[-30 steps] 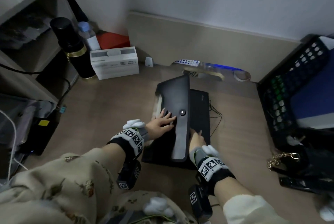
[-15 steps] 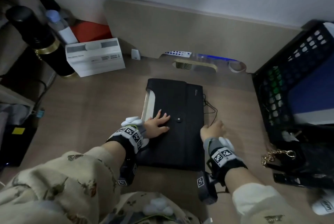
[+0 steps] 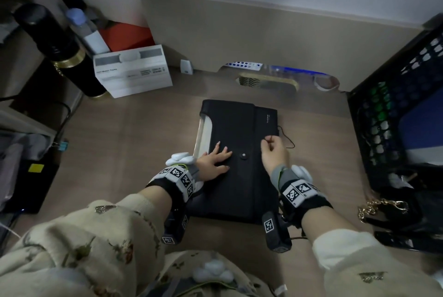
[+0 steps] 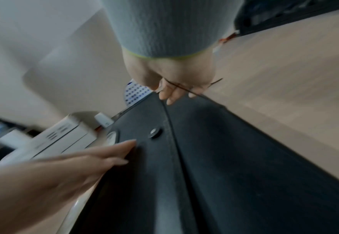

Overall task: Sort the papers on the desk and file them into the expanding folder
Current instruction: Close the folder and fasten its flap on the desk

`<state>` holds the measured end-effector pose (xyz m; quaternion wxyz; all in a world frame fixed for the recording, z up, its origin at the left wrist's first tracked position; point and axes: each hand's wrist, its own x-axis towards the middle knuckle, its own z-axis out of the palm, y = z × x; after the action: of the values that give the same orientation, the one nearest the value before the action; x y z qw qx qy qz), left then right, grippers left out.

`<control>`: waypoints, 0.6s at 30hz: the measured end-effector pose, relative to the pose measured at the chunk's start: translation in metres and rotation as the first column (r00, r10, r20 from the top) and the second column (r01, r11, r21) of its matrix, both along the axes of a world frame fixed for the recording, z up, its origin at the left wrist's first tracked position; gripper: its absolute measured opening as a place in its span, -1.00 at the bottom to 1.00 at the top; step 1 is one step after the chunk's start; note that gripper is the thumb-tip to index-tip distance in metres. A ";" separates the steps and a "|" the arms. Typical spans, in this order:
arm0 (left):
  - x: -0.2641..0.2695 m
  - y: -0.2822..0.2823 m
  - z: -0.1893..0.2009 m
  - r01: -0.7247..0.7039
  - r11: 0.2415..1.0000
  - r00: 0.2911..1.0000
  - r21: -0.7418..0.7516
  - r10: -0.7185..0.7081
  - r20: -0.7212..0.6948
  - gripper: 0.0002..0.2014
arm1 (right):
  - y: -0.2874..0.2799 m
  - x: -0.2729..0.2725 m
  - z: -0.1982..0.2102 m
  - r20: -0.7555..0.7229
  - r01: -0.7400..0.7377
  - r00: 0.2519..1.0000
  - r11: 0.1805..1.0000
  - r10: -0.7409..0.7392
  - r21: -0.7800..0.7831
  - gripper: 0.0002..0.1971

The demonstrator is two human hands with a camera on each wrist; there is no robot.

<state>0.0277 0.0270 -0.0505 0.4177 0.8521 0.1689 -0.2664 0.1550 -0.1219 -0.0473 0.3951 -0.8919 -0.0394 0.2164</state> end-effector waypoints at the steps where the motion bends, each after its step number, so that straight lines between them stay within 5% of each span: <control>1: 0.000 0.000 0.000 0.002 1.000 1.000 0.001 -0.002 0.000 -0.46 | 0.007 -0.004 0.000 -0.030 -0.044 0.999 0.999 0.044 0.012 -0.75; 8: -0.001 0.003 0.002 0.013 1.000 1.000 -0.005 -0.013 -0.015 -0.45 | 0.037 -0.022 -0.005 -0.036 -0.379 0.920 0.867 0.389 -0.324 -0.62; 18: -0.002 0.011 -0.007 -0.115 0.990 0.992 -0.087 0.109 -0.063 -0.42 | 0.037 -0.041 -0.017 0.149 -0.489 0.748 0.689 0.646 -0.534 -0.67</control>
<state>0.0255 0.0383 -0.0571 0.4650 0.8134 0.2163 -0.2744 0.1136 -0.0854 -0.0645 0.0703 -0.9239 -0.3292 0.1819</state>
